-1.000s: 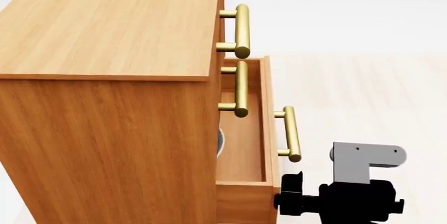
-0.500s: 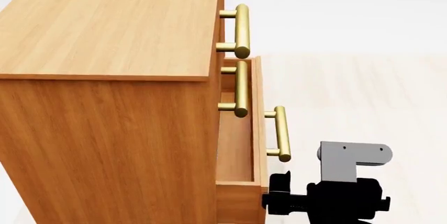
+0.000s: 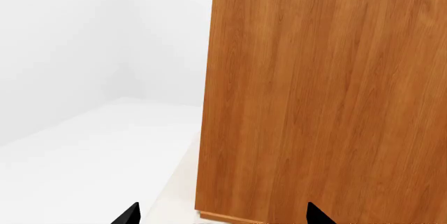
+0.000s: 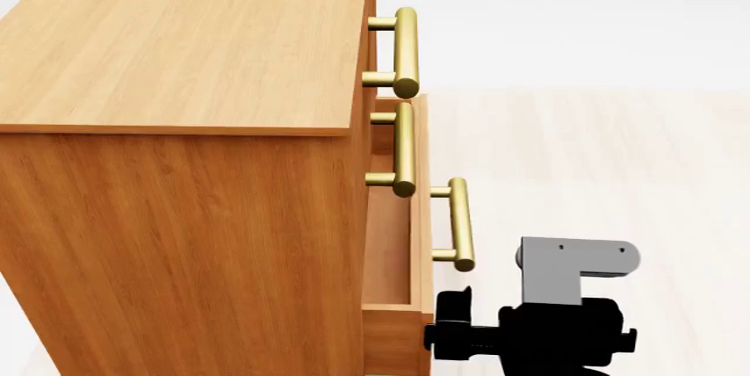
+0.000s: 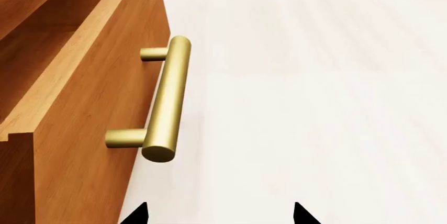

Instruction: Put the bowl in the bottom drawer of the cabinet and close it.

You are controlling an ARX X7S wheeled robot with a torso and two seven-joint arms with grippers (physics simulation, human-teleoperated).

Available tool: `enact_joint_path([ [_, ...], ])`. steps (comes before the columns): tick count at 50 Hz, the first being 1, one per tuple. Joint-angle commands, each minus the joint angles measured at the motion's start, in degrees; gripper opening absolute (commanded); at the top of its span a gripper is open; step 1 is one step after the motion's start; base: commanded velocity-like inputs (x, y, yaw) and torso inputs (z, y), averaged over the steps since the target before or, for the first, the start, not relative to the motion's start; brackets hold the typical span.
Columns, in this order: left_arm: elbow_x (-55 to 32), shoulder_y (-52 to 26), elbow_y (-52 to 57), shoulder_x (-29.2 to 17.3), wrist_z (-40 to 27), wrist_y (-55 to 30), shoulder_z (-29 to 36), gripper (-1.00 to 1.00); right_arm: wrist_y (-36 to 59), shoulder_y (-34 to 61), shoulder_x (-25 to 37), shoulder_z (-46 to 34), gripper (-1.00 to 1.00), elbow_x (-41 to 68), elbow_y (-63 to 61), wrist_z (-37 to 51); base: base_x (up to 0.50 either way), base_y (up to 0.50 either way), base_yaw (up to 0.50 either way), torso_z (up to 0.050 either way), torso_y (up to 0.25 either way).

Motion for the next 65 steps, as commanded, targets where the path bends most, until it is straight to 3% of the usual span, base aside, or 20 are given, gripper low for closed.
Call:
enact_joint_path([
  [1, 0.05, -0.07, -0.92, 0.24, 0.27, 0.78, 0.16, 1.0, 0.44, 0.07, -0.71, -0.79, 1.0, 1.57, 0.14, 0.17, 0.0, 0.0, 0.0, 0.0, 0.0],
  [7, -0.53, 0.4, 2.68, -0.97, -0.82, -1.72, -0.13, 1.0, 0.0, 0.24, -0.79, -1.53, 1.0, 1.77, 0.72, 0.4, 0.0, 0.0, 0.0, 0.0, 0.0],
  [55, -0.31, -0.39, -1.73, 0.3, 0.28, 1.38, 0.38, 1.0, -1.12, 1.79, -1.35, -5.32, 1.0, 5.41, 2.69, 2.15, 0.0, 0.0, 0.0, 0.0, 0.0],
  [65, -0.89, 0.11, 1.88, -0.88, -1.0, -1.13, 0.01, 1.0, -2.19, 2.18, -1.48, -6.42, 1.0, 6.04, 4.2, 2.21, 0.0, 0.0, 0.0, 0.0, 0.0],
])
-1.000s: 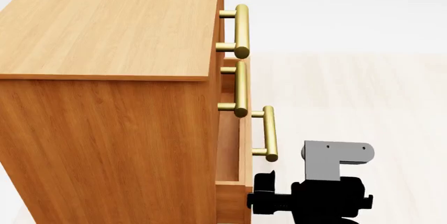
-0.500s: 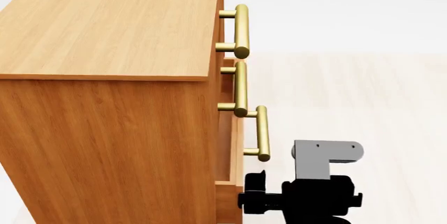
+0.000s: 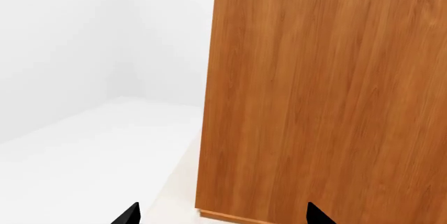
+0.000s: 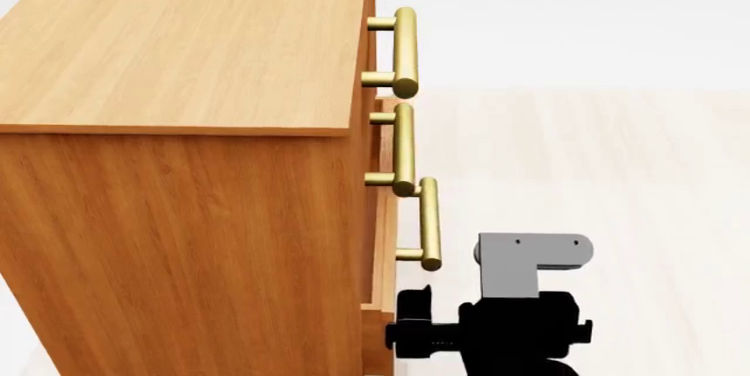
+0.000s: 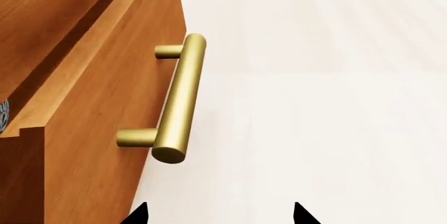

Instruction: Put the bowl in the bottom drawer of the cabinet and close it.

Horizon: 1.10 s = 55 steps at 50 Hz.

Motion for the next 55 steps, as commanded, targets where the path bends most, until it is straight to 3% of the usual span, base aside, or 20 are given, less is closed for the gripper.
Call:
enact_joint_path([
  [1, -0.43, 0.24, 2.31, -0.77, -0.84, -1.65, -0.23, 1.0, -0.74, 0.54, -0.38, -1.28, 1.0, 1.42, 1.12, -0.33, 0.0, 0.0, 0.0, 0.0, 0.0],
  [55, -0.2, -0.14, -1.05, 0.1, -0.14, 1.0, 0.16, 1.0, -5.56, 0.34, 0.16, -7.13, 1.0, 6.37, 2.42, -3.05, 0.0, 0.0, 0.0, 0.0, 0.0],
])
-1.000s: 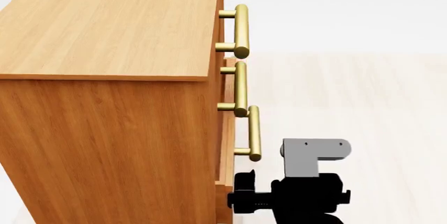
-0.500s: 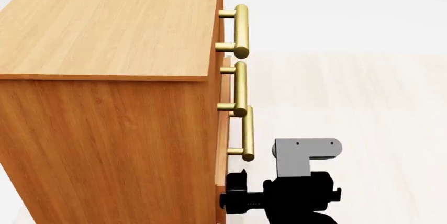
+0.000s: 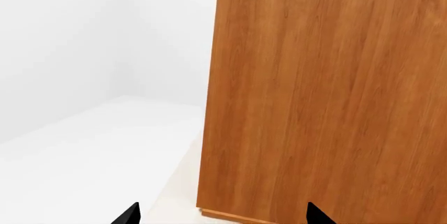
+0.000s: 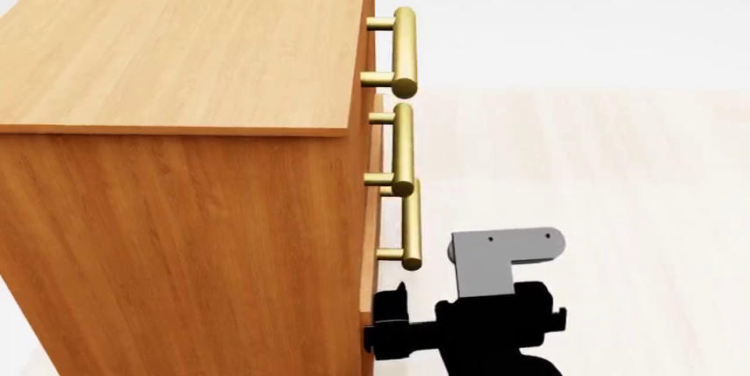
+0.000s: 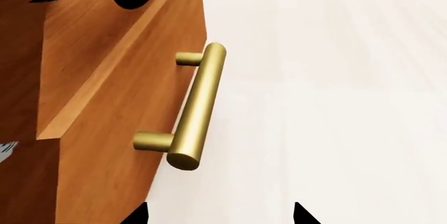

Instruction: Put the bowl in the bottom drawer of the cabinet and close it.

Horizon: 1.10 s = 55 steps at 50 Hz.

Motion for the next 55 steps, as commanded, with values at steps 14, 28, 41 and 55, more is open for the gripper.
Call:
enact_joint_path([
  [14, 0.08, 0.05, 0.28, -0.07, -0.39, -0.2, 0.05, 1.0, 4.86, -1.94, 1.75, -4.37, 1.0, 10.02, -6.86, -9.08, 0.0, 0.0, 0.0, 0.0, 0.0],
  [28, -0.67, -0.12, 1.57, -0.67, -0.79, -1.31, -0.14, 1.0, 7.48, -2.46, 4.99, -6.13, 1.0, 14.0, -9.41, -16.02, 0.0, 0.0, 0.0, 0.0, 0.0],
  [41, -0.9, 0.45, 2.98, -1.13, -1.41, -1.76, -0.33, 1.0, 9.37, -2.33, 7.33, -6.95, 1.0, 17.49, -9.94, -21.75, 0.0, 0.0, 0.0, 0.0, 0.0],
  [55, -0.55, 0.23, 0.94, -0.56, -0.73, -0.08, -0.1, 1.0, 10.0, -6.78, 12.59, -3.15, 1.0, 15.98, -19.95, -14.68, 0.0, 0.0, 0.0, 0.0, 0.0],
])
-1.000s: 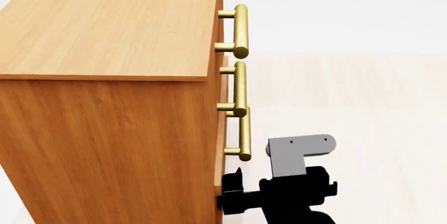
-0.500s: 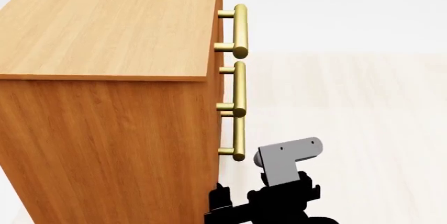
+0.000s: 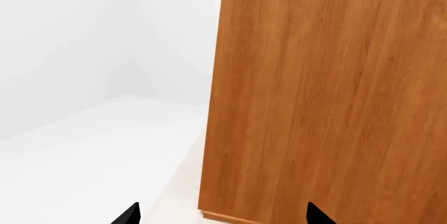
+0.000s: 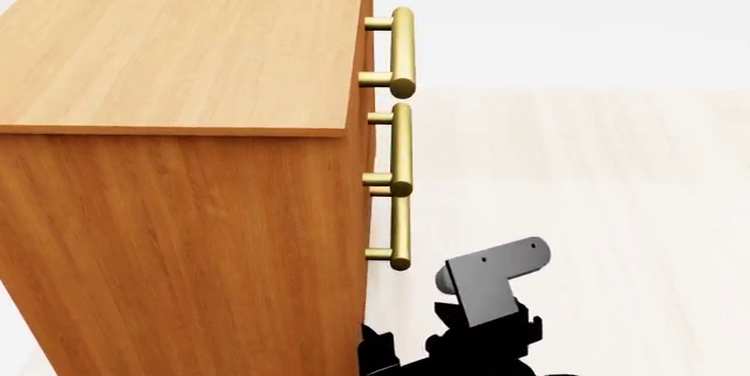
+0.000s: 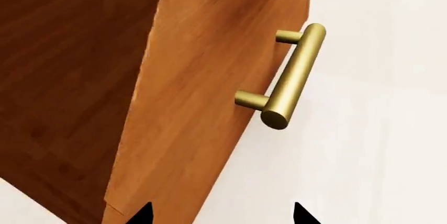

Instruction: Put the bowl in the bottom drawer of the cabinet and close it.

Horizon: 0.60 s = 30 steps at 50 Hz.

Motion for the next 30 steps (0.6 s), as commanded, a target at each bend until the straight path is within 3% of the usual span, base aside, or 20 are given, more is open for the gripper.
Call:
enact_joint_path([
  [1, 0.33, 0.01, -0.98, 0.26, 0.27, 0.97, 0.12, 1.0, 2.28, -3.34, 3.26, 1.86, 1.0, 5.6, -8.1, 1.54, 0.0, 0.0, 0.0, 0.0, 0.0],
  [22, 0.79, 0.15, 0.82, -0.43, -0.04, 0.09, 0.33, 1.0, 3.58, -7.21, 6.3, 10.29, 1.0, 6.18, -14.62, 9.47, 0.0, 0.0, 0.0, 0.0, 0.0],
  [30, 1.74, 0.76, 1.85, -0.96, -0.42, -0.39, 0.41, 1.0, 6.11, -8.06, 6.29, 17.95, 1.0, 7.48, -16.99, 15.66, 0.0, 0.0, 0.0, 0.0, 0.0],
])
